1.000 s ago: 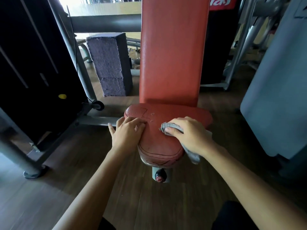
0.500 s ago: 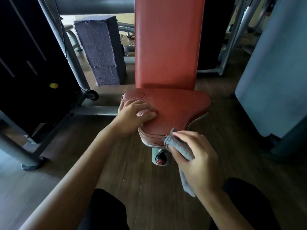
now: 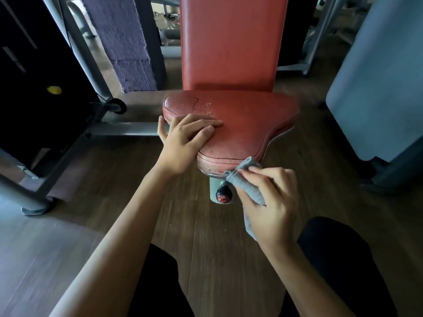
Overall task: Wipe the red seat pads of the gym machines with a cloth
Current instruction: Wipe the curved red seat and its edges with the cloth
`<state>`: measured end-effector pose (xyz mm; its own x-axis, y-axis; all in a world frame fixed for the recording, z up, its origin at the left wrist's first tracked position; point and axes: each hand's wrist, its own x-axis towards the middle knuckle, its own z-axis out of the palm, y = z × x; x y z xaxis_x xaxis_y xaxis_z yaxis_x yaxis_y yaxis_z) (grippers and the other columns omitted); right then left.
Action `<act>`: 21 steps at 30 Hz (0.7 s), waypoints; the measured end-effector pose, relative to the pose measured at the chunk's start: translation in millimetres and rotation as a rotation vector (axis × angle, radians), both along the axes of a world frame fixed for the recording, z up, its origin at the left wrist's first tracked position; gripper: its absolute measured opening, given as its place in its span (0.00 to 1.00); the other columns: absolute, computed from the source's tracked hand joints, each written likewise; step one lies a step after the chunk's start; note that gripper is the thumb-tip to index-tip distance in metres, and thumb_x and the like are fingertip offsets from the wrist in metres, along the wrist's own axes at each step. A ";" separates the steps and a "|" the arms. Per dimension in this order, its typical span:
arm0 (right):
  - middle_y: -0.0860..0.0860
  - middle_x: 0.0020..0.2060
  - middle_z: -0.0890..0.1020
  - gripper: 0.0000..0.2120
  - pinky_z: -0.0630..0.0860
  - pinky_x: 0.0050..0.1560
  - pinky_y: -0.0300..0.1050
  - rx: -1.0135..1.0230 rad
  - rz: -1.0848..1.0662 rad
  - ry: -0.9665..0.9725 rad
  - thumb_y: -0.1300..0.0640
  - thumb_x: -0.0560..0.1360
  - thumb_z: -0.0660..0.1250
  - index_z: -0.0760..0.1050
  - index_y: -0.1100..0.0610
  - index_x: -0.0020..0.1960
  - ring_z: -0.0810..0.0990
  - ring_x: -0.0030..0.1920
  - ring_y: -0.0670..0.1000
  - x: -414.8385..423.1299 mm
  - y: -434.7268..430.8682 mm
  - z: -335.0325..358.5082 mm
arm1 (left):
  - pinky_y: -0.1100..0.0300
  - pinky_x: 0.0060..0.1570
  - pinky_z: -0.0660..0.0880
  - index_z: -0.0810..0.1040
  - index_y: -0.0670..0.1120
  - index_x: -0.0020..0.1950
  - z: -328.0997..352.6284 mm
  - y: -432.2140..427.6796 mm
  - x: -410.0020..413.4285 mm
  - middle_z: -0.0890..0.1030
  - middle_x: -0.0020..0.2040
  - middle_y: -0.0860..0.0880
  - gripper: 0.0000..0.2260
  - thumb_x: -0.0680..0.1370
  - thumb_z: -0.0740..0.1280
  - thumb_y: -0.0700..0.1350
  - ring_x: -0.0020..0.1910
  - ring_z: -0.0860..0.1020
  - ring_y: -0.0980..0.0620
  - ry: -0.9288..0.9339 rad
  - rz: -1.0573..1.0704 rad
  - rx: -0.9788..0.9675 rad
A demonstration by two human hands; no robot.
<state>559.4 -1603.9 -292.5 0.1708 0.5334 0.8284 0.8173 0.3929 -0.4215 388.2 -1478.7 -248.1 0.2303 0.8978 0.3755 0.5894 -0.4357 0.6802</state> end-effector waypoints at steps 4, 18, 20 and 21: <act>0.53 0.43 0.83 0.08 0.77 0.49 0.43 0.032 0.003 0.006 0.58 0.73 0.78 0.86 0.62 0.49 0.79 0.44 0.56 -13.3 1.4 -1.4 | 0.46 0.72 0.33 0.82 0.64 0.60 -1.2 -0.4 0.2 0.77 0.64 0.67 0.14 0.83 0.58 0.57 0.72 0.62 0.63 -0.005 -0.008 0.001; 0.50 0.45 0.85 0.06 0.77 0.46 0.47 0.050 0.096 -0.074 0.56 0.77 0.75 0.87 0.59 0.51 0.76 0.44 0.53 -33.9 9.8 3.0 | 0.49 0.71 0.36 0.82 0.66 0.60 -3.0 2.0 -2.9 0.77 0.64 0.68 0.14 0.83 0.57 0.58 0.72 0.63 0.63 -0.005 -0.017 0.021; 0.49 0.45 0.86 0.04 0.76 0.46 0.48 0.062 0.127 -0.076 0.58 0.77 0.75 0.87 0.58 0.49 0.75 0.43 0.52 -45.1 13.8 1.6 | 0.52 0.70 0.36 0.82 0.65 0.60 -2.8 2.0 -3.4 0.77 0.64 0.67 0.14 0.83 0.57 0.58 0.72 0.63 0.62 0.000 -0.025 0.024; 0.48 0.45 0.86 0.04 0.76 0.46 0.48 0.066 0.133 -0.070 0.58 0.77 0.75 0.87 0.58 0.49 0.76 0.43 0.52 -43.4 13.6 0.9 | 0.53 0.70 0.36 0.82 0.66 0.60 -2.2 2.3 -3.6 0.77 0.64 0.67 0.14 0.83 0.57 0.58 0.72 0.63 0.62 0.008 -0.027 0.027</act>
<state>516.0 -1590.4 -291.7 0.0430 0.4911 0.8701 0.7829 0.5244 -0.3346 384.6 -1476.4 -250.3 0.2574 0.8809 0.3971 0.5827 -0.4693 0.6635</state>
